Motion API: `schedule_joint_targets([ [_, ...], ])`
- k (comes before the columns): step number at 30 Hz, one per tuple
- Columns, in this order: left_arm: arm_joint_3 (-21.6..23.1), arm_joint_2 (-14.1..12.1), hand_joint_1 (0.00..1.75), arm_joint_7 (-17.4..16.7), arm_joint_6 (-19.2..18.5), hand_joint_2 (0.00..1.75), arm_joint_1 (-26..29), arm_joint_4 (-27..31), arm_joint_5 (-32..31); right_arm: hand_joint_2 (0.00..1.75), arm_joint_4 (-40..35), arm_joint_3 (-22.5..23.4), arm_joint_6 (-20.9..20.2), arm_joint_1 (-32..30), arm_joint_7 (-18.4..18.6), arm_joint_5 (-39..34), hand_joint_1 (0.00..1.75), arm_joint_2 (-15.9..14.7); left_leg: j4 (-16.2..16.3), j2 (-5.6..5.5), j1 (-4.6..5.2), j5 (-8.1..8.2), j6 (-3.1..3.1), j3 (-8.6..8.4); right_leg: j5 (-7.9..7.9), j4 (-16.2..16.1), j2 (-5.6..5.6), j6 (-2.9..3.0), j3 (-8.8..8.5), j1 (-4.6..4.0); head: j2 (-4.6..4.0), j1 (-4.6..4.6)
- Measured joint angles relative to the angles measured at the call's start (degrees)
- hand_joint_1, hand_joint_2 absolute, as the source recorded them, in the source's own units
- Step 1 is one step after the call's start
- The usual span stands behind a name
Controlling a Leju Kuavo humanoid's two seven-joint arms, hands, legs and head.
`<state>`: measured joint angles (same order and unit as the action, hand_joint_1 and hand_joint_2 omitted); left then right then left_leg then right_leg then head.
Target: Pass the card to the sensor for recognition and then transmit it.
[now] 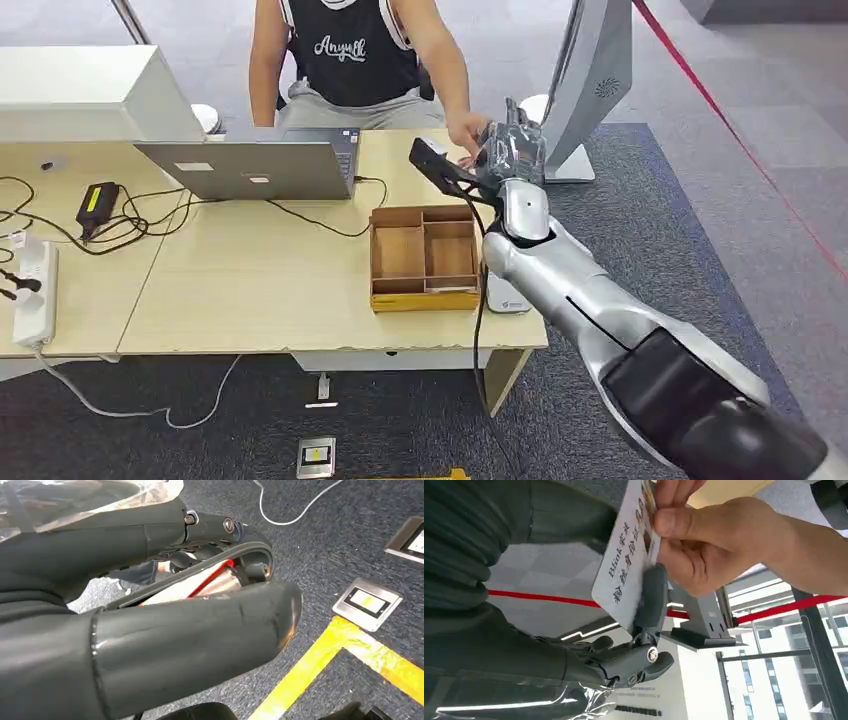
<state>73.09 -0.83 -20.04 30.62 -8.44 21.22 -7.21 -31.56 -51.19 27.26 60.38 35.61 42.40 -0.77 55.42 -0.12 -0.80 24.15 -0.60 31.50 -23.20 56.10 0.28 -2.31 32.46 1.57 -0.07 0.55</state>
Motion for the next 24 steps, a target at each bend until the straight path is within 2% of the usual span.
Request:
schedule_joint_targets([
  [13, -0.09, 0.0, 0.0, 0.02, 0.09, 0.0, 0.2, 0.0, -0.74, 0.0, -0.11, 0.04, 1.4, -0.11, -2.14, -3.13, 0.0, -0.94, 0.0, 0.0, 0.0, 0.0, 0.0, 0.0, 0.0, -0.01, 0.0, 0.0, 0.01, 0.0, 0.0, 0.0],
  [15, -0.09, -0.02, 0.0, 0.02, 0.09, 0.0, 0.21, 0.0, -0.89, 0.0, -0.33, 0.15, 2.21, -0.36, -3.08, -3.94, 0.0, -1.35, 0.0, 0.0, 0.0, 0.0, 0.0, 0.01, 0.0, -0.01, 0.0, 0.0, 0.01, 0.0, -0.02, -0.02],
  [17, -0.11, -0.04, 0.0, 0.0, 0.11, 0.0, 0.21, 0.0, -0.83, 0.0, -1.35, 0.3, 3.47, -1.11, -5.52, -5.98, 0.0, -2.07, 0.0, -0.01, 0.0, 0.0, 0.0, 0.0, 0.0, -0.01, 0.0, 0.0, 0.01, 0.0, -0.02, -0.02],
  [18, -0.26, -0.04, 0.0, 0.02, 0.31, 0.0, 0.24, 0.0, -0.42, 1.75, -2.25, 0.63, 3.76, -1.72, -7.68, -8.21, 0.0, -2.55, 0.0, -0.01, 0.0, 0.0, 0.0, 0.0, 0.01, -0.01, 0.0, 0.0, 0.0, 0.0, 0.0, 0.0],
  [21, -1.2, -0.09, 0.0, 0.42, 1.12, 0.0, 0.63, -0.07, 1.09, 1.75, -6.87, 1.9, 0.91, -5.5, -14.92, -16.91, 0.0, -3.67, 0.0, 0.02, -0.01, 0.01, -0.01, -0.05, 0.0, -0.01, 0.03, 0.01, -0.03, -0.01, -0.02, 0.0],
  [24, -2.1, -0.26, 0.0, 0.85, 1.68, 0.0, 1.12, -0.15, 1.97, 1.75, -12.97, 1.95, -2.19, -10.75, -18.25, -21.19, 0.0, -4.94, 0.0, -0.01, -0.05, 0.01, -0.01, 0.0, -0.02, -0.01, 0.01, 0.02, -0.01, -0.04, -0.02, 0.0],
])
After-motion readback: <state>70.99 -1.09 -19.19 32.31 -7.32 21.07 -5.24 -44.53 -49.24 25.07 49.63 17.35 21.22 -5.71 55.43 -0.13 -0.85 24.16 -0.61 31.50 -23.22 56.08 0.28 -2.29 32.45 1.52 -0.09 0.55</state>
